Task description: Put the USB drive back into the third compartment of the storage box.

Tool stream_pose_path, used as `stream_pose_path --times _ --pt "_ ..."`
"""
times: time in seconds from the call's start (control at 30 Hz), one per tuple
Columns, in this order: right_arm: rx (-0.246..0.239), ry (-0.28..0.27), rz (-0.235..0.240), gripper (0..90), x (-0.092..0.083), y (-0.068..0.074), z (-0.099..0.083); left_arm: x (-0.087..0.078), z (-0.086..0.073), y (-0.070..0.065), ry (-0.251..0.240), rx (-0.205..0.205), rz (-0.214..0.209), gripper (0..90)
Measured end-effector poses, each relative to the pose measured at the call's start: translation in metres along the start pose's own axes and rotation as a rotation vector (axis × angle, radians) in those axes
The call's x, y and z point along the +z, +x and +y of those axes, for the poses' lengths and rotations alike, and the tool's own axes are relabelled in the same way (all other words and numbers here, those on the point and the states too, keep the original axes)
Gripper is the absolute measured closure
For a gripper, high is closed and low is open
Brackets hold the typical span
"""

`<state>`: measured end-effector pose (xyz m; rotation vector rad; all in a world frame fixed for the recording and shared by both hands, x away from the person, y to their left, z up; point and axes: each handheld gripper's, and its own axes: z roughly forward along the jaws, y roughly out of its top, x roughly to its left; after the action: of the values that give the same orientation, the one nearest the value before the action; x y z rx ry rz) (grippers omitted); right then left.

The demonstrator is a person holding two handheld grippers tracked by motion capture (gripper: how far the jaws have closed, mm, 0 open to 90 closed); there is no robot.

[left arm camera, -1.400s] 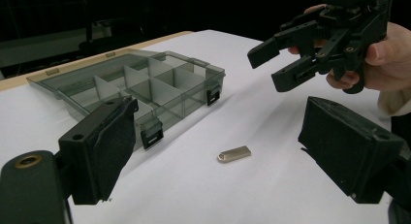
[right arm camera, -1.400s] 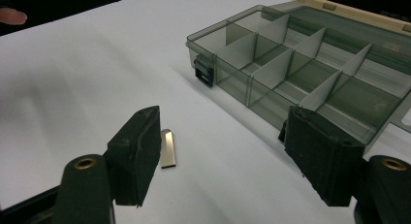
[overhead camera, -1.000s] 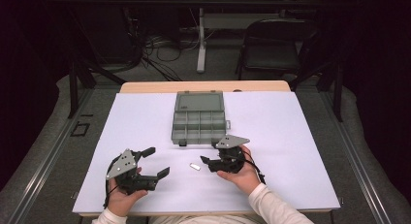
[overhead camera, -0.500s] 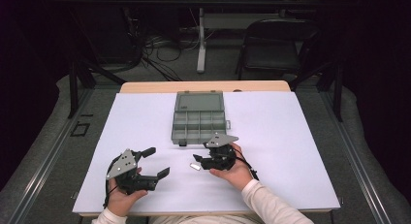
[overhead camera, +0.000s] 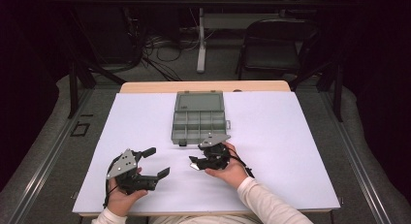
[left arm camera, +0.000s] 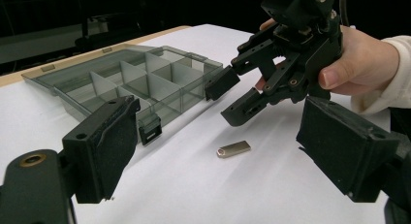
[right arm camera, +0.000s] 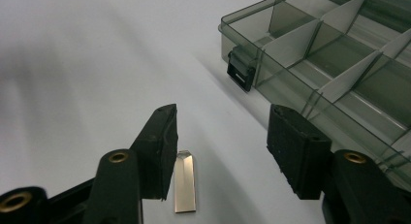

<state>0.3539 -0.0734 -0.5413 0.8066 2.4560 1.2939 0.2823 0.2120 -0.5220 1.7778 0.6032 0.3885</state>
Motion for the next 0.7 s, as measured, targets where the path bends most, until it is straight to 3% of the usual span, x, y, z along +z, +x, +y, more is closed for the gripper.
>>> stream_pose_path --times 0.47,0.7 --pt "0.019 0.047 0.049 61.8 0.0083 -0.0027 -0.0037 0.0002 -0.0003 0.0008 0.007 0.002 -0.002 14.8" --pt "0.0 0.082 0.058 66.5 0.01 0.0023 -0.0056 0.0009 -0.0007 0.0009 0.008 0.0 -0.003 14.8"
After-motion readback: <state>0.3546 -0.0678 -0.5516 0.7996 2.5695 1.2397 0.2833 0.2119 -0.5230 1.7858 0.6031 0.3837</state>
